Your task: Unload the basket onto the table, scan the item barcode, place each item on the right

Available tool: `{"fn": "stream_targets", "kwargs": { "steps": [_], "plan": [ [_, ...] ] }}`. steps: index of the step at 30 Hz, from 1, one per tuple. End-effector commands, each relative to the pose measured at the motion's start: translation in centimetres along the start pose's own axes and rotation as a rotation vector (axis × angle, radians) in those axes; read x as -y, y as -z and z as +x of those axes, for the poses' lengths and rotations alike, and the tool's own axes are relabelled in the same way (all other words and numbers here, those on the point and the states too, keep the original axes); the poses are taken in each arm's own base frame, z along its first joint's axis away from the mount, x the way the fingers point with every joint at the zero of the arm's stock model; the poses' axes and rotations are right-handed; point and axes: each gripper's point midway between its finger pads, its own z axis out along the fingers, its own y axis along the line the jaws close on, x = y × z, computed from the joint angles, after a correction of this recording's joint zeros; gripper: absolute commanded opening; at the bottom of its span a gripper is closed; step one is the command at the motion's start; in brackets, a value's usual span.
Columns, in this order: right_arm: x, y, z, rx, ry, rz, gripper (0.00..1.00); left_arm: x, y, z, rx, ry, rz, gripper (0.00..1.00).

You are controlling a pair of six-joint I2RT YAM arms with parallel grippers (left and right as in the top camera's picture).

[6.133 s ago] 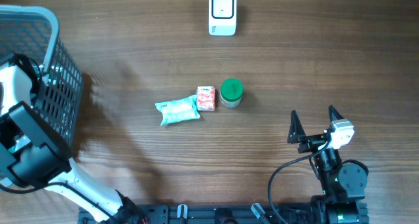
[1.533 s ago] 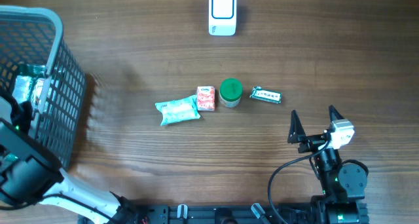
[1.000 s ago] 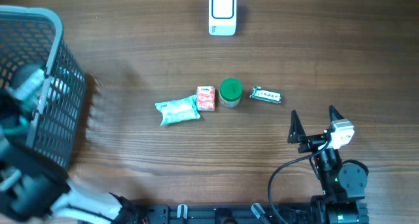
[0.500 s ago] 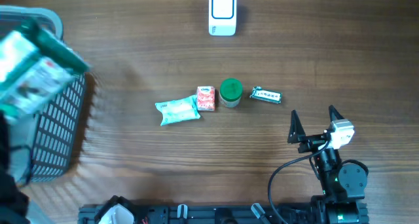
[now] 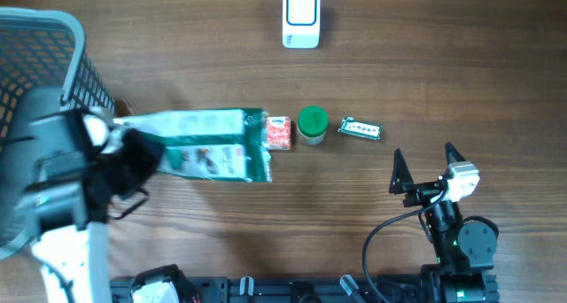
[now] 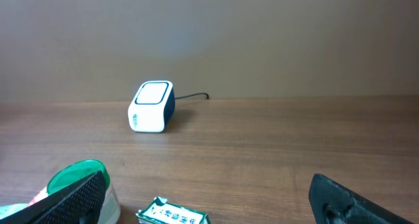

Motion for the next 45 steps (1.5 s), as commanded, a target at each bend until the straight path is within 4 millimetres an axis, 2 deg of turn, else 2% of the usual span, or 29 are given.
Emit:
{"fn": "stream_targets", "kwargs": {
  "steps": [1, 4, 9, 11, 13, 14, 15, 16, 17, 21, 23, 25, 26, 28, 29, 30, 32, 34, 36, 37, 39, 42, 45],
  "plan": [
    [0.0, 0.0, -0.3, 0.012, 0.007, 0.004, 1.0, -0.5, -6.9, 5.1, -0.162, -0.01, -0.005, 0.04],
    [0.0, 0.0, -0.2, 0.012, 0.007, 0.004, 1.0, -1.0, -10.9, 7.6, -0.2, -0.079, -0.091, 0.04],
    [0.0, 0.0, -0.3, 0.012, 0.007, 0.004, 1.0, -1.2, -15.5, 9.9, -0.156, -0.169, -0.258, 0.04],
    [0.0, 0.0, -0.2, 0.012, 0.007, 0.004, 1.0, -0.8, -16.7, 10.7, -0.145, -0.129, -0.269, 0.04],
    [0.0, 0.0, -0.2, 0.012, 0.007, 0.004, 1.0, 0.3, -17.1, 11.3, -0.138, -0.114, -0.236, 0.04],
    [0.0, 0.0, -0.2, 0.012, 0.006, 0.004, 1.0, 0.7, -16.9, 11.2, -0.135, -0.119, -0.224, 0.09],
    [0.0, 0.0, -0.3, 0.012, 0.006, 0.004, 1.0, 1.1, -16.6, 11.1, -0.131, -0.12, -0.214, 0.31],
    [0.0, 0.0, -0.3, 0.012, 0.007, 0.004, 1.0, 1.8, -15.8, 10.8, -0.123, -0.122, -0.199, 0.79],
    [0.0, 0.0, -0.2, 0.012, 0.007, 0.004, 1.0, 2.5, -15.0, 10.5, -0.112, -0.126, -0.182, 1.0],
    [0.0, 0.0, -0.2, 0.012, 0.007, 0.004, 1.0, 5.5, -10.7, 7.3, 0.037, -0.135, -0.127, 1.0],
    [0.0, 0.0, -0.3, 0.012, 0.007, 0.004, 1.0, 8.1, -6.4, 3.8, 0.212, -0.156, -0.069, 1.0],
    [0.0, 0.0, -0.3, 0.012, 0.007, 0.004, 1.0, 11.1, -0.8, 0.0, 0.421, -0.137, 0.022, 1.0],
    [0.0, 0.0, -0.3, 0.012, 0.007, 0.004, 1.0, 12.3, 2.7, -2.0, 0.544, -0.106, 0.069, 1.0],
    [0.0, 0.0, -0.3, 0.012, 0.006, 0.004, 1.0, 13.7, 7.8, -4.6, 0.72, -0.073, 0.128, 1.0],
    [0.0, 0.0, -0.3, 0.012, 0.007, 0.004, 1.0, 14.7, 11.1, -6.0, 0.829, -0.086, 0.167, 1.0],
    [0.0, 0.0, -0.2, 0.012, 0.007, 0.004, 1.0, 16.1, 14.6, -7.1, 0.929, -0.111, 0.225, 1.0],
    [0.0, 0.0, -0.3, 0.012, 0.007, 0.004, 1.0, 18.0, 18.8, -7.8, 1.036, -0.19, 0.298, 1.0],
    [0.0, 0.0, -0.2, 0.012, 0.007, 0.004, 1.0, 19.4, 22.4, -8.4, 1.153, -0.321, 0.301, 1.0],
    [0.0, 0.0, -0.3, 0.012, 0.007, 0.004, 1.0, 19.7, 24.3, -8.6, 1.227, -0.494, 0.196, 1.0],
    [0.0, 0.0, -0.3, 0.012, 0.007, 0.004, 1.0, 19.2, 24.9, -8.9, 1.251, -0.518, 0.142, 1.0],
    [0.0, 0.0, -0.3, 0.012, 0.007, 0.004, 1.0, 18.0, 27.6, -9.6, 1.336, -0.457, 0.092, 1.0],
    [0.0, 0.0, -0.3, 0.012, 0.007, 0.004, 1.0, 16.9, 29.8, -9.2, 1.365, -0.424, 0.118, 1.0],
    [0.0, 0.0, -0.3, 0.012, 0.007, 0.004, 1.0, 15.0, 32.8, -8.5, 1.408, -0.378, 0.172, 1.0]
  ]
}}
